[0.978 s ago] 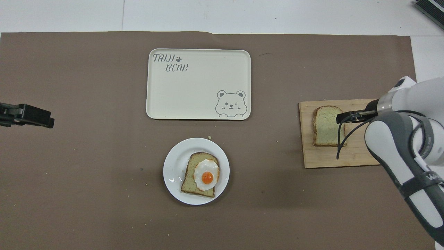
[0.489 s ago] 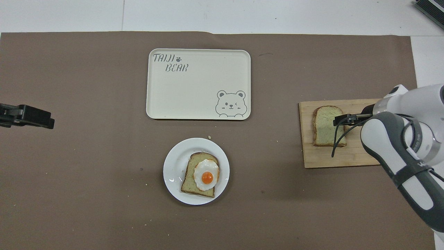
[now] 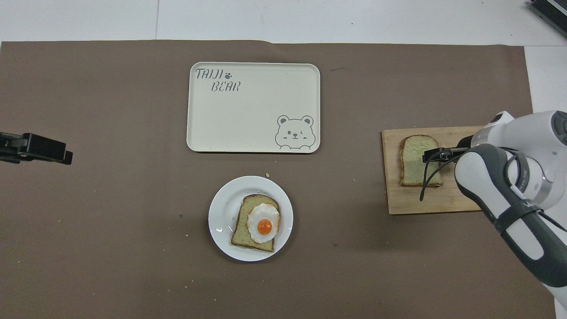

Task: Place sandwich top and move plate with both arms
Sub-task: 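Grasp the bread slice with the right gripper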

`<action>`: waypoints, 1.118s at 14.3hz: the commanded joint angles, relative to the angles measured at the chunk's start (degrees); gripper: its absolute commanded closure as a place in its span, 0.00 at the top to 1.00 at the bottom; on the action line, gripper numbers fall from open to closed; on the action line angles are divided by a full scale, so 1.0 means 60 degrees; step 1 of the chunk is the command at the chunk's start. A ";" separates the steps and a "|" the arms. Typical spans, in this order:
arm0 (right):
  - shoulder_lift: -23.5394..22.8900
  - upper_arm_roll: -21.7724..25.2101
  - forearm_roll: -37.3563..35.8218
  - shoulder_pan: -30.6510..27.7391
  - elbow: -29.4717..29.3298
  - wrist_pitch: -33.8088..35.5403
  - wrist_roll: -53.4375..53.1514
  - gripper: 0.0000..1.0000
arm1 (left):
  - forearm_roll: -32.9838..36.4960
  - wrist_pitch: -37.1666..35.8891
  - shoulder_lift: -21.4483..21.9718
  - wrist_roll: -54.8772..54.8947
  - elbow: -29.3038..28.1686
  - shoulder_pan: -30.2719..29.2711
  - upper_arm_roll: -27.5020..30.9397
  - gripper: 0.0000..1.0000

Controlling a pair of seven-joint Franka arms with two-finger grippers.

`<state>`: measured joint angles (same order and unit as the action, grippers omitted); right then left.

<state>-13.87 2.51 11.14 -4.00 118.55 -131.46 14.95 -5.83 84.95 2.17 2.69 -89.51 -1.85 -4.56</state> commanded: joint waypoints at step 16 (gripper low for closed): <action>-0.0047 -0.0067 0.0370 -0.0140 0.0047 -0.0078 0.0629 0.00 | -0.1914 0.0681 0.0546 0.1835 -0.1356 -0.0923 0.0071 1.00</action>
<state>-13.66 2.41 12.17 -4.14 118.66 -131.59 16.46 -15.76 87.03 3.11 11.04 -94.05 -5.86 -3.70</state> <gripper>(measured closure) 0.947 0.000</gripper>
